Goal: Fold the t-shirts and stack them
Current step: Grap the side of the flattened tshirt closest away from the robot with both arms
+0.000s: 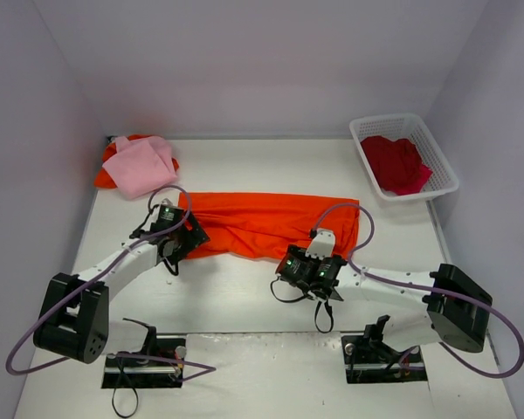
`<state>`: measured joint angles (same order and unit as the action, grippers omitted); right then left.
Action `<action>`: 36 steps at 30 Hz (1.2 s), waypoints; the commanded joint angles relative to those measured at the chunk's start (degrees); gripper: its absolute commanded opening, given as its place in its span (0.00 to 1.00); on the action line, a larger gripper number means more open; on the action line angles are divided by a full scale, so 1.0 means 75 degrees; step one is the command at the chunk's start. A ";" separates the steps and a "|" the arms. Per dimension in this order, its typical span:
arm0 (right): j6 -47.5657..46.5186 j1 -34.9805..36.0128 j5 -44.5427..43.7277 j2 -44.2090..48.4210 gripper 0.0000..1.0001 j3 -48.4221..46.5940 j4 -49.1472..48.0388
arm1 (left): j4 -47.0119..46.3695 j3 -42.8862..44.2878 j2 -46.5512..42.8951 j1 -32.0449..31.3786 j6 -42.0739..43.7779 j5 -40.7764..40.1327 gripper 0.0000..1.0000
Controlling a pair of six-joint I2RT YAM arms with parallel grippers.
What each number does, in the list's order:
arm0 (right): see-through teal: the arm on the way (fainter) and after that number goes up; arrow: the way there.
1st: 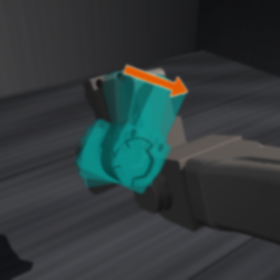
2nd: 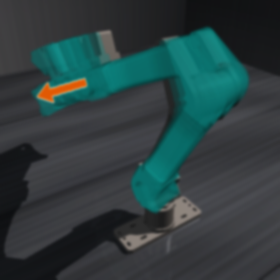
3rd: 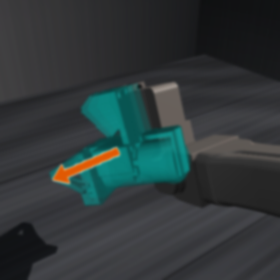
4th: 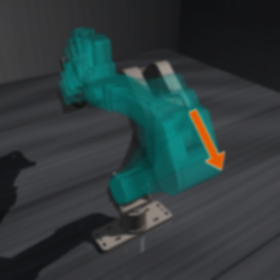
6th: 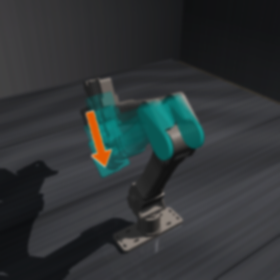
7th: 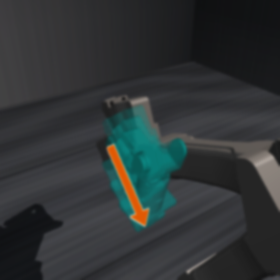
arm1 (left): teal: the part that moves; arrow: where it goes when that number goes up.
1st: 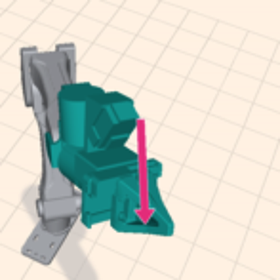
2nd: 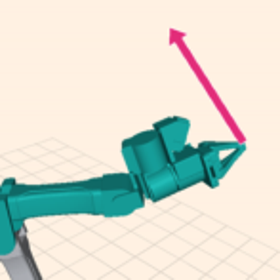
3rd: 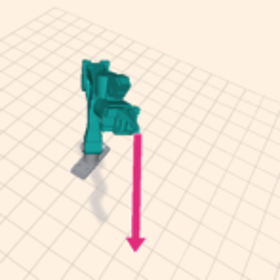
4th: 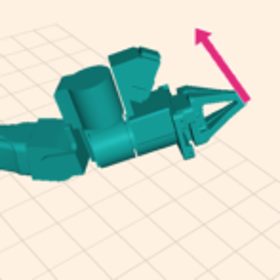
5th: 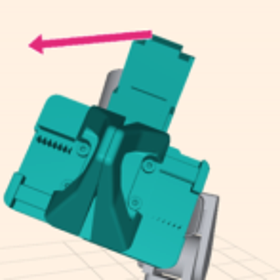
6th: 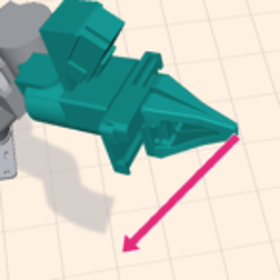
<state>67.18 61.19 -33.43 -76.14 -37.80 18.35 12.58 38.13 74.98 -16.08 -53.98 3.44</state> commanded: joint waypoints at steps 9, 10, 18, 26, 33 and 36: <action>0.0008 -0.0084 -0.0476 -0.0325 0.88 -0.0210 0.0155 | -0.0400 0.0448 0.0186 -0.0036 0.0107 -0.0201 0.78; 0.0031 -0.0073 -0.0476 -0.0360 0.88 -0.0210 0.0155 | -0.0388 0.0413 0.0175 -0.0025 0.0084 -0.0201 0.78; 0.0020 -0.0061 -0.0511 -0.0301 0.87 -0.0128 0.0096 | -0.0072 0.0342 -0.0060 -0.0025 0.0048 -0.0388 0.77; -0.0027 -0.0061 -0.0511 -0.0079 0.86 -0.0023 0.0073 | 0.0233 0.0237 -0.0236 -0.0036 0.0013 -0.0646 0.71; -0.0121 -0.0072 -0.0523 0.0635 0.86 0.0141 0.0085 | 0.0397 0.0330 0.0080 -0.0036 0.0002 -0.0764 0.71; -0.0156 -0.0073 -0.0523 0.0811 0.86 0.0189 0.0085 | 0.0350 0.0412 0.0256 -0.0036 -0.0022 -0.0775 0.71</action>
<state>65.78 60.77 -33.74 -72.42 -36.51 18.26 15.25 39.11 76.27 -16.08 -53.67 -1.13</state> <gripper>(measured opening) 0.862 0.707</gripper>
